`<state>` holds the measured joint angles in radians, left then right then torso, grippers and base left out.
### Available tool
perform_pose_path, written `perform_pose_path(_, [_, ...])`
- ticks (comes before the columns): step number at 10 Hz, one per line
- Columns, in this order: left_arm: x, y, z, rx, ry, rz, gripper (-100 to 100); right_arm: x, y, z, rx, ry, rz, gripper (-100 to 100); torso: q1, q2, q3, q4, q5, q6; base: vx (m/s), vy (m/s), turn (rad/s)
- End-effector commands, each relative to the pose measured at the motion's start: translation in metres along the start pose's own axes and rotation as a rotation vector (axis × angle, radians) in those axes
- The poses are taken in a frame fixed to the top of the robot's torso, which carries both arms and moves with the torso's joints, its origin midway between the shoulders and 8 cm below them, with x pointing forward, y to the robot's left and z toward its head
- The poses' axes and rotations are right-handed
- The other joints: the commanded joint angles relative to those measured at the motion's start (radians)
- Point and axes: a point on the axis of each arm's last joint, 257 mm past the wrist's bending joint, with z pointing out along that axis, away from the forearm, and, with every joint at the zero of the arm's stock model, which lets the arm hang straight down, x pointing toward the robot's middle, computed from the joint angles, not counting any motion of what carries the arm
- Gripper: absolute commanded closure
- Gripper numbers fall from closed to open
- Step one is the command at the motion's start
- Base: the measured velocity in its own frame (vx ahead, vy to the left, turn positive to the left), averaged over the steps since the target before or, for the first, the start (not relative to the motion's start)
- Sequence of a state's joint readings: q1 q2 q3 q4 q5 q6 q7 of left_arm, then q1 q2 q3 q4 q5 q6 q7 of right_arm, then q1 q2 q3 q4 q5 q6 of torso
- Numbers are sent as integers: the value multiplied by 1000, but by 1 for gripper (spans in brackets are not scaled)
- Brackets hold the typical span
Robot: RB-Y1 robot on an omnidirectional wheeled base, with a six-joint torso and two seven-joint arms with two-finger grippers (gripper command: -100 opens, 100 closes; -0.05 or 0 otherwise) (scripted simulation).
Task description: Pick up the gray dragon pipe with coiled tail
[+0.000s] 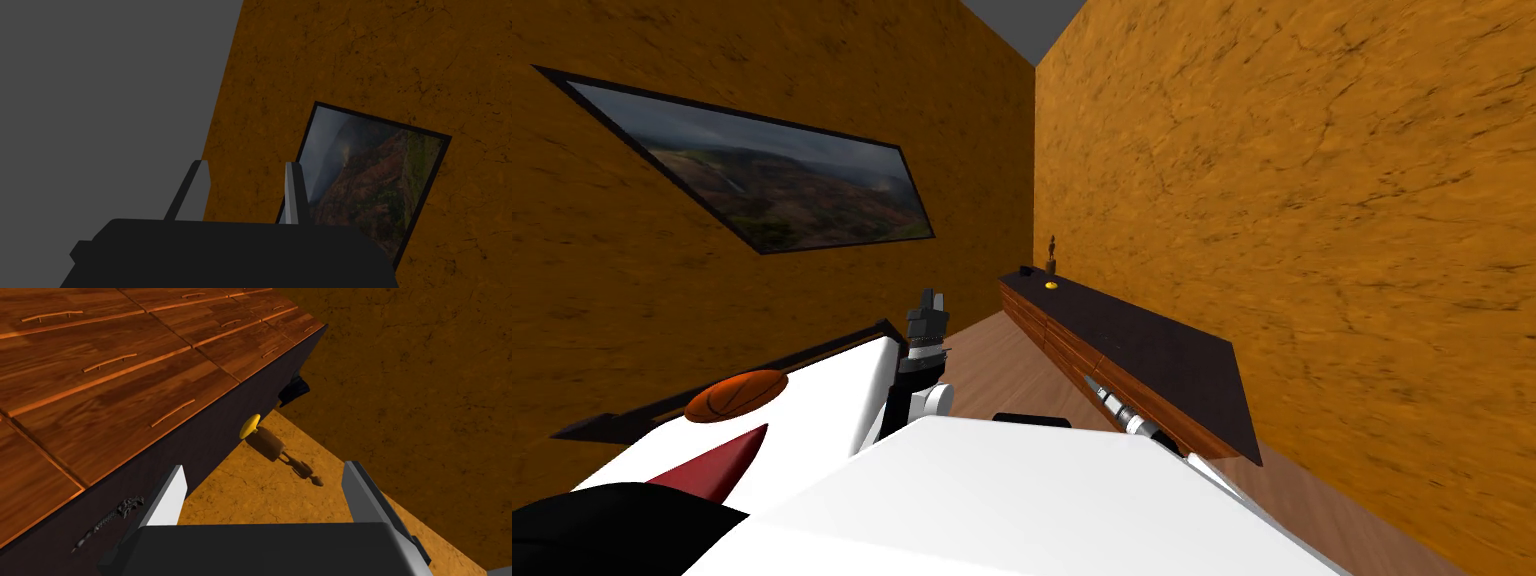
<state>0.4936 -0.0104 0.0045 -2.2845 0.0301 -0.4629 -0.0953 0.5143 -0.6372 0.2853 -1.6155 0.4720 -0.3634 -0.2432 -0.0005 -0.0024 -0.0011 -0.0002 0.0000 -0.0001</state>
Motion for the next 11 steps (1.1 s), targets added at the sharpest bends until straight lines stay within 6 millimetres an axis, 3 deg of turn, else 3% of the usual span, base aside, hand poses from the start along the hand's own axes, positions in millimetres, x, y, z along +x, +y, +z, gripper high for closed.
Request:
perform_pose_path(1, [0,0,0,0,0,0,0,11,-24,-10,52,32,-20,-100,0,0,0,0,0,0,39,18,135])
perform_pose_path(3, [0,0,0,0,0,0,0,38,-83,-40,186,137,-96,-100,-1,-1,0,0,0,0,84,17,358])
perform_pose_path(6, [0,0,0,0,0,0,0,44,-125,-69,280,210,-171,-100,-3,-3,-2,-1,0,0,84,-15,190])
perform_pose_path(8, [0,0,0,0,0,0,0,55,-176,-114,403,312,-259,-100,-3,-3,-1,0,0,0,105,-30,337])
perform_pose_path(9, [0,0,0,0,0,0,0,53,-185,-122,423,323,-274,-100,-4,-5,-3,-1,-1,0,108,-47,142])
perform_pose_path(10, [0,0,0,0,0,0,0,52,-211,-150,488,377,-326,-100,-4,-4,-3,-1,-1,1,129,-27,301])
perform_pose_path(11, [0,0,0,0,0,0,0,52,-212,-151,491,378,-326,-100,-3,-6,-3,-1,0,0,99,-32,124])
